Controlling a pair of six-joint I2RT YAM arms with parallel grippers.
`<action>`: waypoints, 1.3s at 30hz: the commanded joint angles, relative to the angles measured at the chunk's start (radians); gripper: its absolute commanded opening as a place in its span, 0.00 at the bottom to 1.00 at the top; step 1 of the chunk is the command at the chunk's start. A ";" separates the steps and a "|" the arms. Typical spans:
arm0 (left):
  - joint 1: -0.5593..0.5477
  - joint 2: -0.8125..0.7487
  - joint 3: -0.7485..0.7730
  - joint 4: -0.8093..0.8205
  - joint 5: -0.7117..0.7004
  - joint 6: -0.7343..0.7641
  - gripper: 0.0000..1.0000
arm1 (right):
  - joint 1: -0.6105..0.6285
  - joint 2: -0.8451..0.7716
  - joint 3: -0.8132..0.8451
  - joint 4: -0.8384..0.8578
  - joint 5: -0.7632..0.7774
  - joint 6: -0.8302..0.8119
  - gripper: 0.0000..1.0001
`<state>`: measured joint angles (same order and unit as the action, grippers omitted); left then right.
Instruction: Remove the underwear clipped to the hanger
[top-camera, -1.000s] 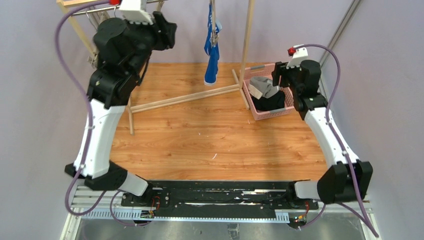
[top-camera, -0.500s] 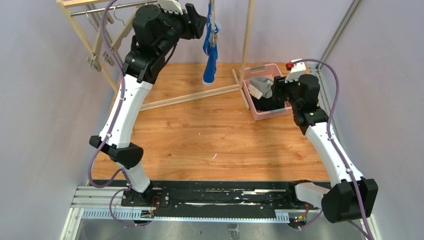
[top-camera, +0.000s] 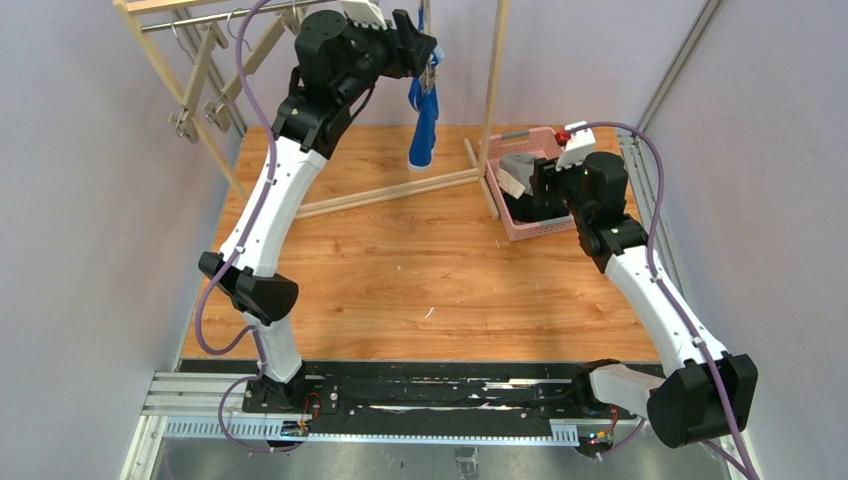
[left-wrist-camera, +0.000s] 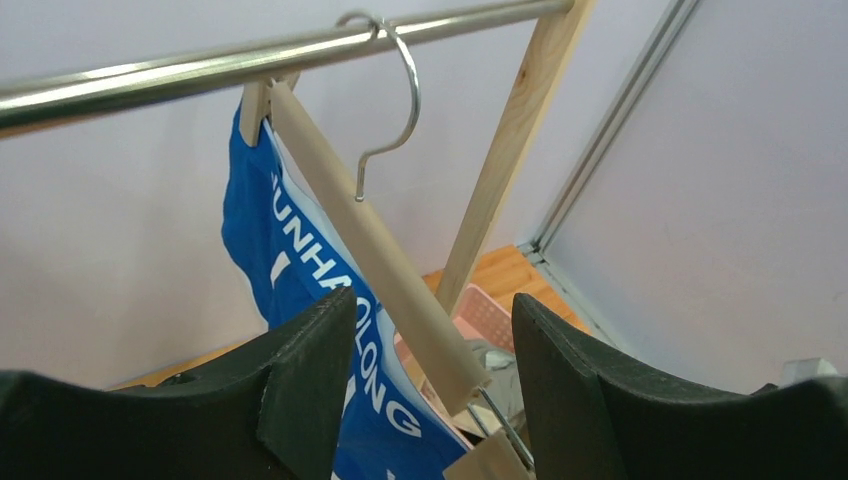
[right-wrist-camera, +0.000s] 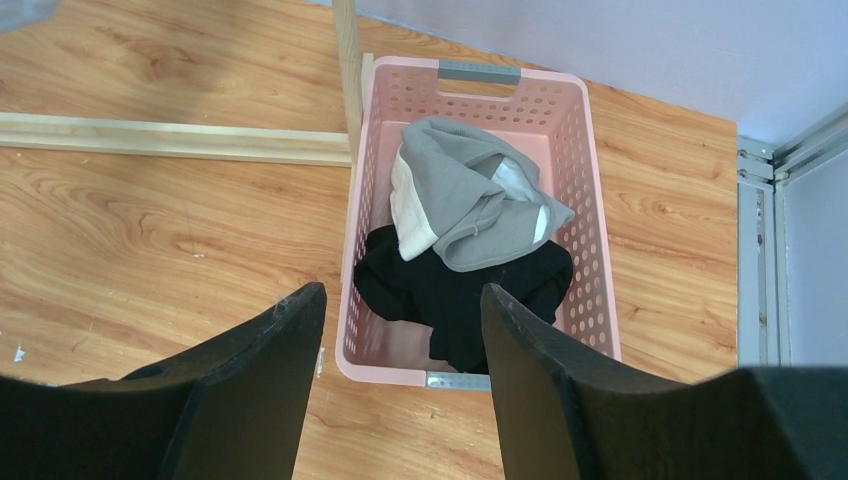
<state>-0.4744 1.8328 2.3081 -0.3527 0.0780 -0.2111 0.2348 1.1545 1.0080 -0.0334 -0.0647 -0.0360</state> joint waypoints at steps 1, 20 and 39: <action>-0.006 0.033 0.039 0.029 0.015 -0.011 0.65 | 0.027 -0.031 -0.015 0.024 0.028 -0.033 0.60; -0.006 0.026 0.008 -0.014 -0.108 0.076 0.57 | 0.045 -0.034 -0.020 0.035 0.028 -0.048 0.60; -0.006 0.056 0.015 -0.026 -0.119 0.099 0.53 | 0.068 -0.066 -0.037 0.057 0.003 -0.080 0.61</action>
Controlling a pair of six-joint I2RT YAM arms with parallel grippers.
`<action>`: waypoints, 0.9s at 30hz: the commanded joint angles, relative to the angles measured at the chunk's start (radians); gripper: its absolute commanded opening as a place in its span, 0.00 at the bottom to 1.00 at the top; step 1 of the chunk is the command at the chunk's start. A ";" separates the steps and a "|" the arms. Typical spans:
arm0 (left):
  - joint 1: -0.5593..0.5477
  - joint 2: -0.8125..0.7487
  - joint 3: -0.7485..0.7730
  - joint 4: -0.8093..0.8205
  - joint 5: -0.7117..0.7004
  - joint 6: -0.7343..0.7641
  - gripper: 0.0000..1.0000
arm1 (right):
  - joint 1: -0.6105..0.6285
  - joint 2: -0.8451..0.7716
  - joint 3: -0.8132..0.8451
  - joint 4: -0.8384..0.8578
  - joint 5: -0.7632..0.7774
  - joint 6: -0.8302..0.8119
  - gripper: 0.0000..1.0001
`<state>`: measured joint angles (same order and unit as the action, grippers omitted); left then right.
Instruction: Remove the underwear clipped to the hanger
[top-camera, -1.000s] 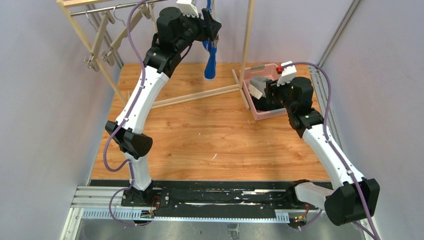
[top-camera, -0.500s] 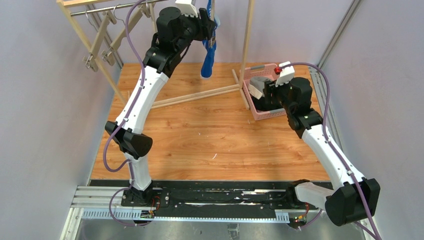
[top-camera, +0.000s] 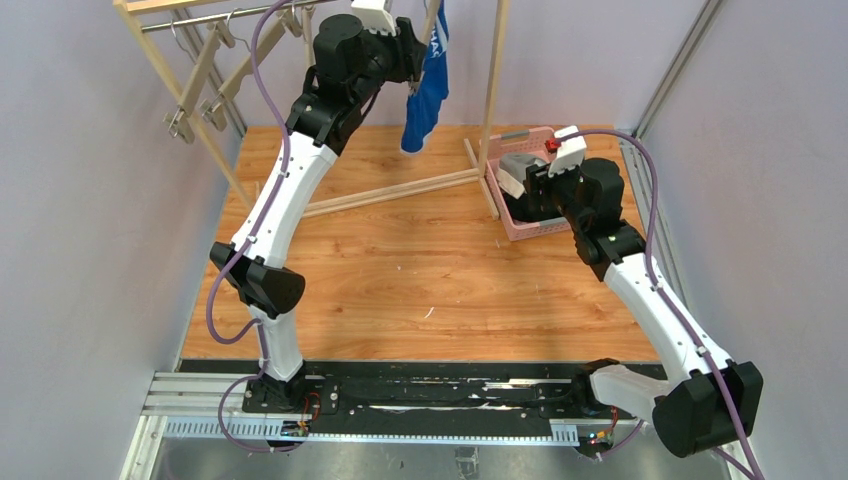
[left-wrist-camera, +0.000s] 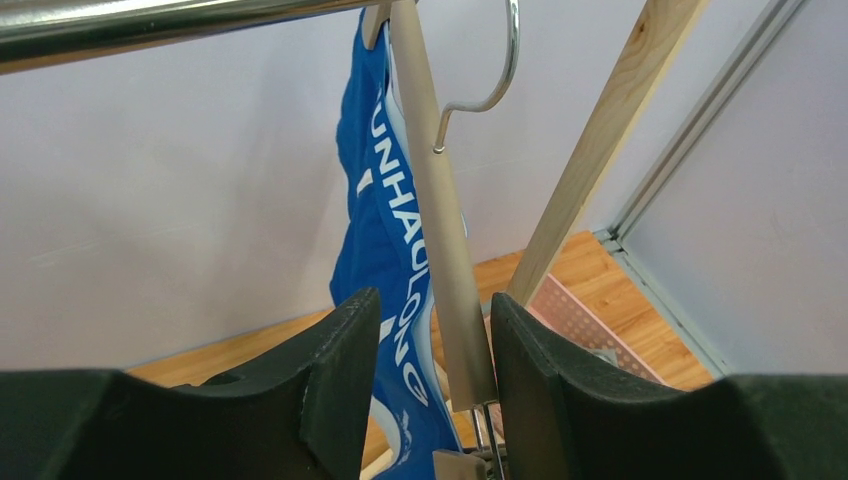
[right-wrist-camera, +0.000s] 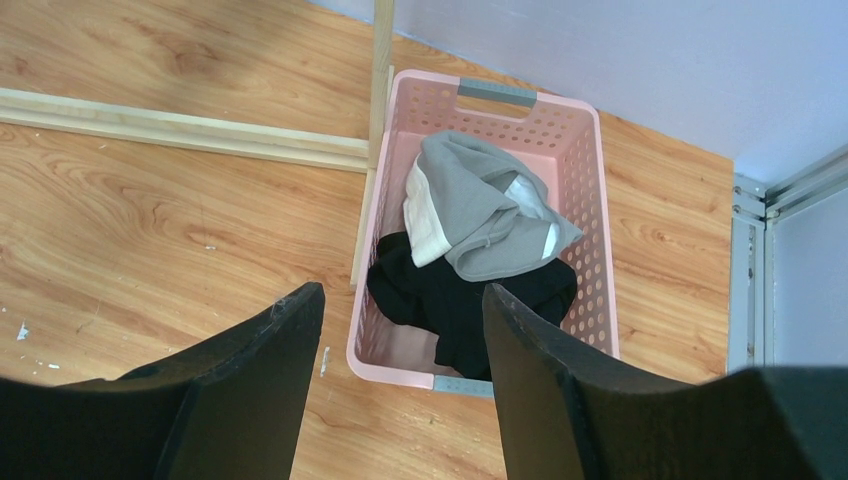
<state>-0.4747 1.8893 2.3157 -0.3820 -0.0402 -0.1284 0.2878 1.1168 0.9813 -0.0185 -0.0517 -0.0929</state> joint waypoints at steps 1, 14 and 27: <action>-0.005 0.002 0.007 0.002 -0.001 0.017 0.55 | 0.015 -0.029 -0.010 0.043 -0.012 -0.024 0.61; -0.005 0.040 0.018 0.007 0.018 0.007 0.24 | 0.017 -0.022 -0.014 0.053 -0.016 -0.028 0.61; -0.005 0.009 -0.008 0.064 0.023 0.017 0.00 | 0.020 -0.011 -0.025 0.059 -0.013 -0.024 0.62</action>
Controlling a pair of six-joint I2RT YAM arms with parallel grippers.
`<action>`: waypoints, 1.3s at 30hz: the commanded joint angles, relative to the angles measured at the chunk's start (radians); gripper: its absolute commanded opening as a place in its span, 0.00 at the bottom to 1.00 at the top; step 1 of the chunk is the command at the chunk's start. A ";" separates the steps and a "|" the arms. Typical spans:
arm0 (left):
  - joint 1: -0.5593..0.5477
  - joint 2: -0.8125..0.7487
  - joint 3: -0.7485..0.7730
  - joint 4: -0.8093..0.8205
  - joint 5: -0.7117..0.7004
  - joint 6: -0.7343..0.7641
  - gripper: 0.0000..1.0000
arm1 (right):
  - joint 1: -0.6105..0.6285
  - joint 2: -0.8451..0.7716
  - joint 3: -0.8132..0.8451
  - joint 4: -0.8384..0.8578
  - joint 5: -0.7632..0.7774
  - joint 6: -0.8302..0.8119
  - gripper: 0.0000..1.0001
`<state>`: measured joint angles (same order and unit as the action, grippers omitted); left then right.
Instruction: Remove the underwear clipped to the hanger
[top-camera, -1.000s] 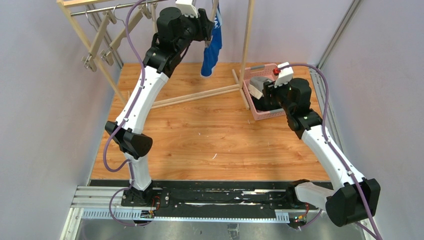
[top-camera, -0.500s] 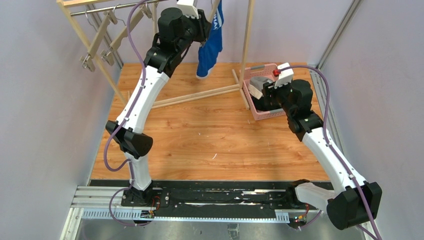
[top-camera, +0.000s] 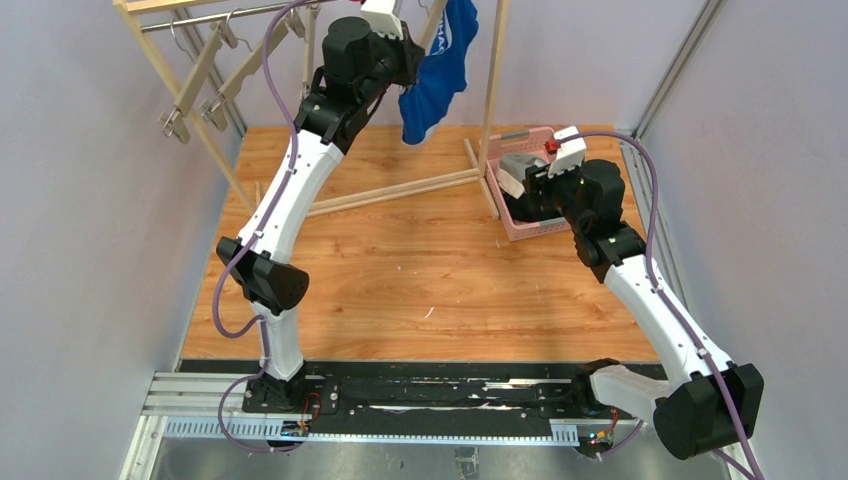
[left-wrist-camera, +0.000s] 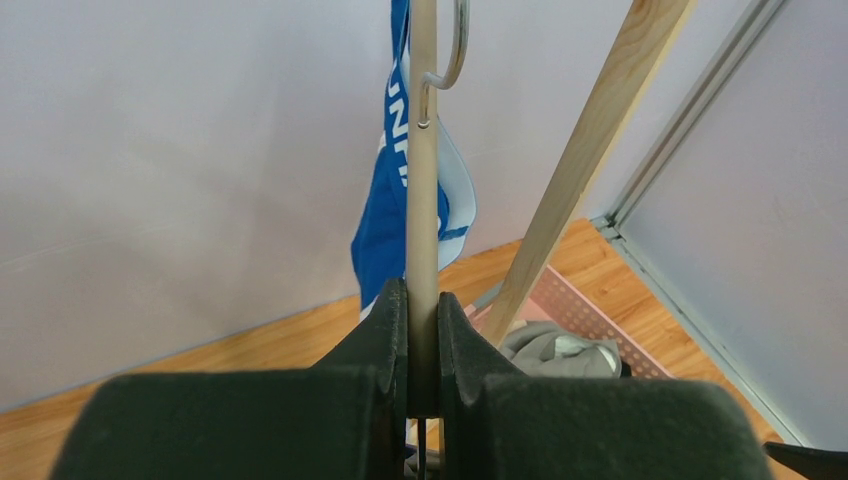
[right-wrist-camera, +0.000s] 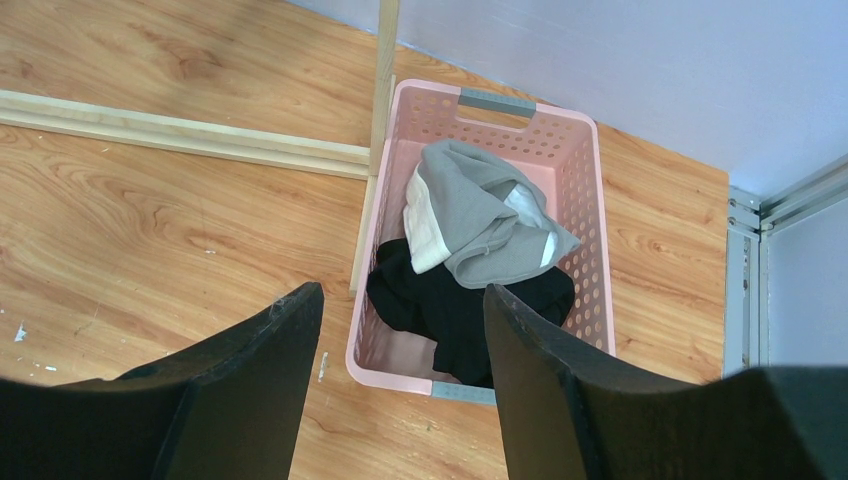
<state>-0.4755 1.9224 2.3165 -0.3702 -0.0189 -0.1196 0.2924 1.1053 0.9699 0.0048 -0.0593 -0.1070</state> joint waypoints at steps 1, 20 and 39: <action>-0.005 -0.036 -0.025 0.070 0.000 0.009 0.00 | 0.014 0.000 -0.015 0.036 -0.006 -0.010 0.62; -0.006 -0.175 -0.139 0.168 -0.085 0.079 0.00 | 0.026 0.005 -0.017 0.030 -0.010 -0.009 0.62; -0.006 -0.422 -0.506 0.139 -0.078 0.120 0.00 | 0.035 0.006 -0.016 0.021 -0.007 -0.004 0.62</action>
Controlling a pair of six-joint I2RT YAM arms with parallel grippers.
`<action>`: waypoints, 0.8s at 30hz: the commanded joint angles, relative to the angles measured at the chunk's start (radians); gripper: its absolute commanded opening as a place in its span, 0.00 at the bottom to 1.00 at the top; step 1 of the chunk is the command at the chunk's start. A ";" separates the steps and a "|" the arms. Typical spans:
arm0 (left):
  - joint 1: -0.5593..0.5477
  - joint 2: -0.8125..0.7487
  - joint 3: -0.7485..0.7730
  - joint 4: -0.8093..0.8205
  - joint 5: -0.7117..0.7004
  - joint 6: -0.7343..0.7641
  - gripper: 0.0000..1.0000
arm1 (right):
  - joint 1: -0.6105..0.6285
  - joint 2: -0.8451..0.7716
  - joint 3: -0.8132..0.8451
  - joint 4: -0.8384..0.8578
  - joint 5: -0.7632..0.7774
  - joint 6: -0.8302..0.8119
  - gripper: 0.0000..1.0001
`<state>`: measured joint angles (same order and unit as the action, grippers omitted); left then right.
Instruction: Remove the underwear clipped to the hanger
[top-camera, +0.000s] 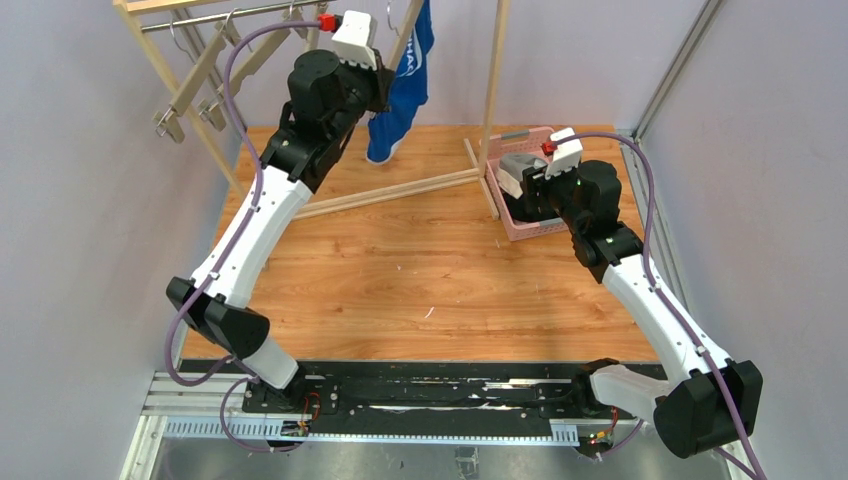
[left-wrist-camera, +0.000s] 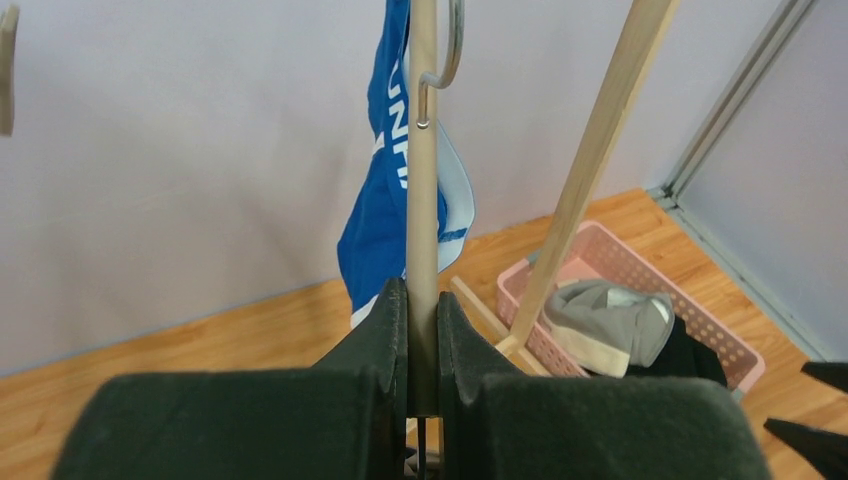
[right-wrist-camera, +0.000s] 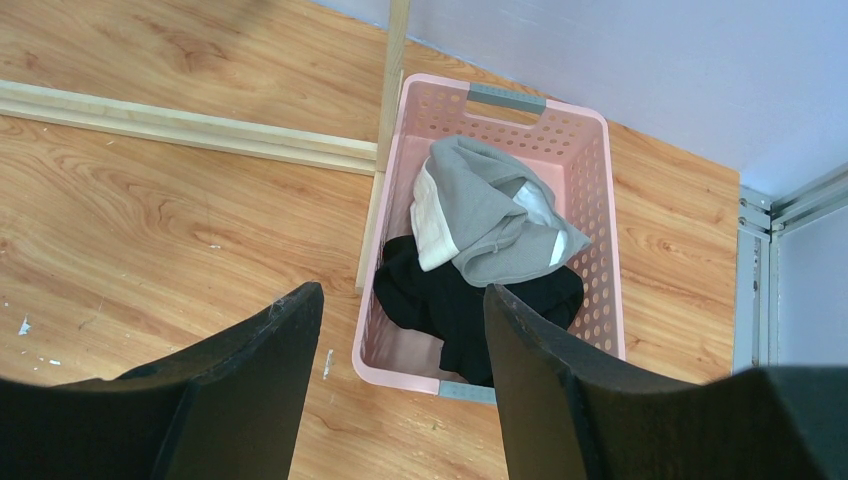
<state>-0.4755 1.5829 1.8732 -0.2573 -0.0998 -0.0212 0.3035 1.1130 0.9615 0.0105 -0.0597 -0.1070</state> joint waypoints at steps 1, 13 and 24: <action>-0.006 -0.106 -0.100 0.019 0.011 0.020 0.00 | 0.024 -0.003 -0.008 0.014 -0.005 -0.002 0.62; -0.019 -0.487 -0.492 -0.230 0.286 0.056 0.00 | 0.023 0.043 0.021 -0.029 -0.082 0.057 0.64; -0.019 -0.771 -0.799 -0.319 0.533 0.141 0.00 | 0.005 -0.067 0.010 -0.016 -0.523 -0.043 0.82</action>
<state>-0.4885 0.8471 1.1206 -0.5591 0.3244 0.0666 0.3035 1.1126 0.9512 -0.0059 -0.3462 -0.0822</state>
